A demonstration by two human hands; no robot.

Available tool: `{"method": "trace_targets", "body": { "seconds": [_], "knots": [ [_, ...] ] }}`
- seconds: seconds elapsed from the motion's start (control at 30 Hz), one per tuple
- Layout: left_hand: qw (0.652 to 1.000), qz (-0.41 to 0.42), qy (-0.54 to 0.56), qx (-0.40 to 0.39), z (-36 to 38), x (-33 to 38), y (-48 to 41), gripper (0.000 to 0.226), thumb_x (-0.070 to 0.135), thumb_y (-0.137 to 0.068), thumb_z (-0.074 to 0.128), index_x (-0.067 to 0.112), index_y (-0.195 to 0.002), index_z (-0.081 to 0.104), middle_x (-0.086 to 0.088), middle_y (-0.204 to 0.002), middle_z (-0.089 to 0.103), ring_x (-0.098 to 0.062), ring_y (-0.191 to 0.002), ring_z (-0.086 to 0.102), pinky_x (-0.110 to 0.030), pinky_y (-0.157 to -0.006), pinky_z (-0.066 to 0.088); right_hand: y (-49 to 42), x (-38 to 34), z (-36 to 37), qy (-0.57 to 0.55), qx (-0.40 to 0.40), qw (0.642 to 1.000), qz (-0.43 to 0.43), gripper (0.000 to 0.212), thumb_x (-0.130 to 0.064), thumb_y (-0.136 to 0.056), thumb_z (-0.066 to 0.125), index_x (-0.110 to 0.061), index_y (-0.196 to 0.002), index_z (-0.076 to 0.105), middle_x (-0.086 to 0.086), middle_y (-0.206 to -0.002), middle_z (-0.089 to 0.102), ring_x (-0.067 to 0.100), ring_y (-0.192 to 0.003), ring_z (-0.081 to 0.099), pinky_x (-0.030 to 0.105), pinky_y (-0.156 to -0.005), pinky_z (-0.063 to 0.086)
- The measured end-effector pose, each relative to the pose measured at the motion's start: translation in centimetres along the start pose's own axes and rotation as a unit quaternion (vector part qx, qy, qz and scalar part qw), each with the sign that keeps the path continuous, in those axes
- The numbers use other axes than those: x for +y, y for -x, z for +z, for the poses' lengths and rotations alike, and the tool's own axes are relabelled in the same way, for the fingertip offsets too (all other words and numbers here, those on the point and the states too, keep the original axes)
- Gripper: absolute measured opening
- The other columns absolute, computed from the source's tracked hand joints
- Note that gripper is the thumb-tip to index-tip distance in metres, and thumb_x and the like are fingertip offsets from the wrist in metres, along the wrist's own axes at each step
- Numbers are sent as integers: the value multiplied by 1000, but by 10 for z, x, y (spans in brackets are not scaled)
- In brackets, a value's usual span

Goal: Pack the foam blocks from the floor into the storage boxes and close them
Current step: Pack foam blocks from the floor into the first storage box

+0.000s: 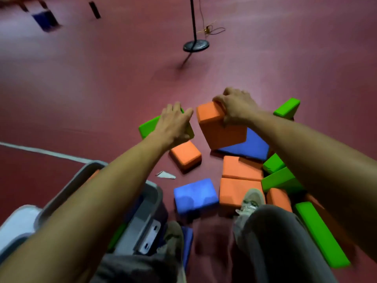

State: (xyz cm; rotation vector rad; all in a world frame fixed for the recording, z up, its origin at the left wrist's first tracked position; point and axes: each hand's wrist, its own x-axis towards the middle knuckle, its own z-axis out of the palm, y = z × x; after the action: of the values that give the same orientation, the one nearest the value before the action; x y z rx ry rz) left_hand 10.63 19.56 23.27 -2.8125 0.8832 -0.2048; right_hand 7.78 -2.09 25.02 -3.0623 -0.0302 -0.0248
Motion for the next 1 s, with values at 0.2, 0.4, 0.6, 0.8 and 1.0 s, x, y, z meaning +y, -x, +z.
{"method": "trace_targets", "body": {
  "seconds": [0.2, 0.4, 0.6, 0.8, 1.0],
  "knots": [
    [995, -78, 34, -44, -44, -69, 89, 59, 39, -77, 73, 17, -126, 49, -19, -120, 47, -40, -107, 49, -48, -91, 46, 15, -106, -39, 36, 26, 996, -79, 90, -35, -60, 89, -31, -141, 50, 9, -130, 48, 35, -123, 48, 48, -104, 36],
    [991, -126, -3, -35, -50, -113, 173, 61, 41, -74, 68, 19, -127, 48, -18, -115, 48, -39, -104, 50, -44, -88, 44, 31, -206, -40, 60, 28, 985, -156, 84, -36, -66, 87, -31, -141, 49, 7, -129, 51, 32, -122, 49, 47, -102, 37],
    [981, -188, 12, -40, -51, -154, 238, 65, 39, -73, 70, 14, -127, 44, -18, -117, 49, -39, -108, 51, -47, -91, 44, 30, -286, -39, 88, 38, 970, -221, 80, -36, -69, 84, -31, -141, 49, 7, -130, 52, 31, -121, 51, 44, -96, 41],
    [970, -234, 58, -34, -31, -187, 280, 109, 34, -70, 74, 9, -156, 11, -22, -123, 50, -42, -112, 50, -49, -98, 44, 28, -344, -13, 120, 42, 950, -284, 79, -36, -73, 82, -30, -143, 46, 6, -134, 51, 31, -124, 50, 44, -97, 41],
    [952, -268, 142, -35, 14, -202, 299, 132, 37, -70, 79, 5, -157, -15, -23, -122, 53, -40, -113, 50, -46, -100, 44, 20, -367, 27, 144, 12, 935, -323, 66, -28, -85, 69, -25, -145, 42, 9, -138, 49, 32, -126, 50, 47, -101, 40]
  ]
}}
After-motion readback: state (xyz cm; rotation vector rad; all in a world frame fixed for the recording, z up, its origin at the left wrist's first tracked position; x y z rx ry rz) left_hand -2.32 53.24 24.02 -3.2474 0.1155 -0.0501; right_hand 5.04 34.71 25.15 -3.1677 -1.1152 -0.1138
